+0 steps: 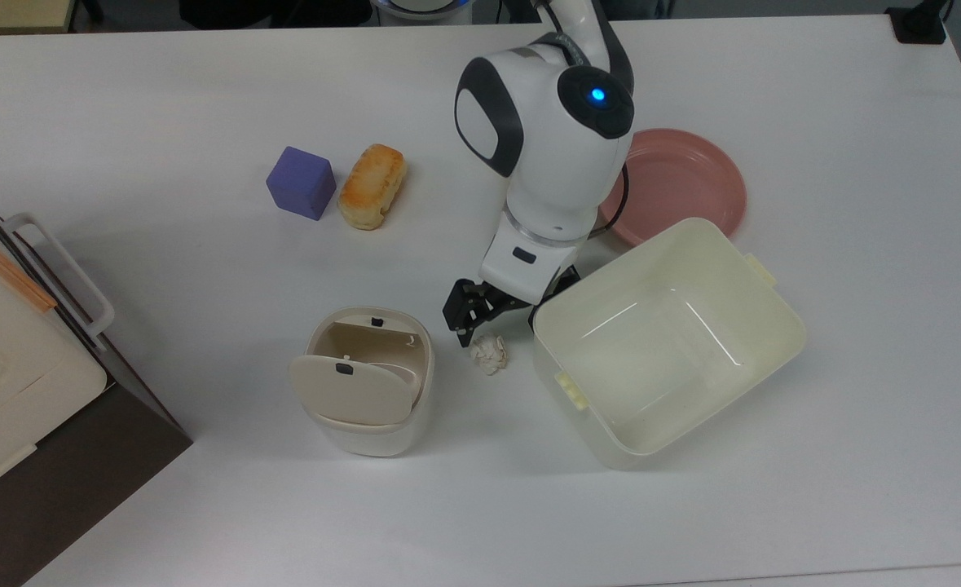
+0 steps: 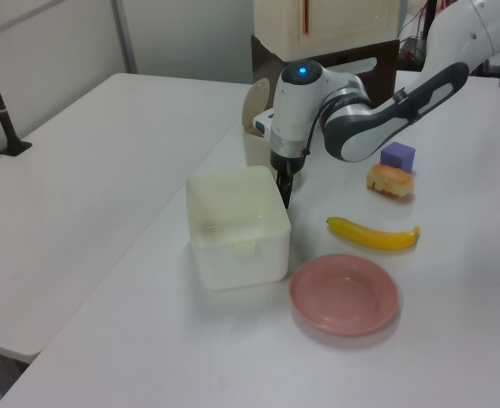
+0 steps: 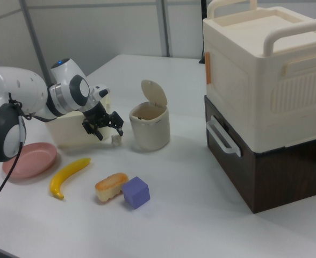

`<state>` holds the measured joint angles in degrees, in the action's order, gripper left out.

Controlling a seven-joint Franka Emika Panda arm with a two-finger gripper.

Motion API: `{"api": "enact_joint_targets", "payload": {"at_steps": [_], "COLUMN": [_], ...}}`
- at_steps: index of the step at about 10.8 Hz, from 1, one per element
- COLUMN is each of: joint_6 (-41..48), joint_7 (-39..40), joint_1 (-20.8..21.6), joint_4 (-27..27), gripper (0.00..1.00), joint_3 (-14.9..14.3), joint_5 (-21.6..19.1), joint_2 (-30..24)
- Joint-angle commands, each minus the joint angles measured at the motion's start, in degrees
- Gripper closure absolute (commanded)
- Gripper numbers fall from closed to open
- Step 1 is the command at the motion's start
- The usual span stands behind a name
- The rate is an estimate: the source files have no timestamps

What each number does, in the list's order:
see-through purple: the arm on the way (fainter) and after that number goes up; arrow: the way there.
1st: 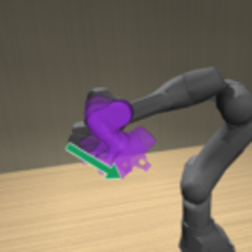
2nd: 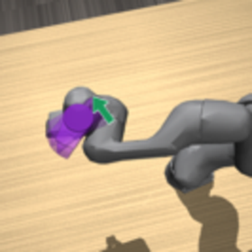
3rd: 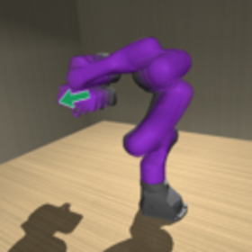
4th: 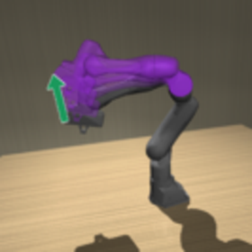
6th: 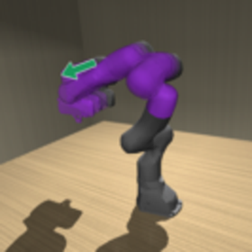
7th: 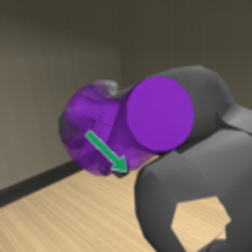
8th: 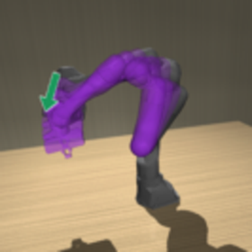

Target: Grab it up and put it in the trash

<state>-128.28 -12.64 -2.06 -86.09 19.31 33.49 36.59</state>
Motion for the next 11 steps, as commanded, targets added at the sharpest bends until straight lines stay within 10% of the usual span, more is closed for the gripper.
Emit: {"api": "enact_joint_targets", "payload": {"at_steps": [1,3,5,9,10,11], "joint_6": [-1.4,-1.4,-1.3,-1.1,-1.0,-1.0], "joint_7": [0.8,0.8,0.7,-1.1,-2.3,-4.1], "joint_1": [1.1,1.1,1.1,1.1,1.1,0.9], "joint_4": [5.7,5.7,5.4,4.4,4.1,4.1], "gripper": [0.0,0.28,0.91,0.95,0.87,0.56], "joint_3": [-0.1,-0.1,-0.1,-0.2,-0.2,-0.2], "joint_5": [1.3,2.0,2.3,6.7,8.2,9.2], "joint_2": [4.1,4.3,4.2,3.9,3.8,3.5]}}
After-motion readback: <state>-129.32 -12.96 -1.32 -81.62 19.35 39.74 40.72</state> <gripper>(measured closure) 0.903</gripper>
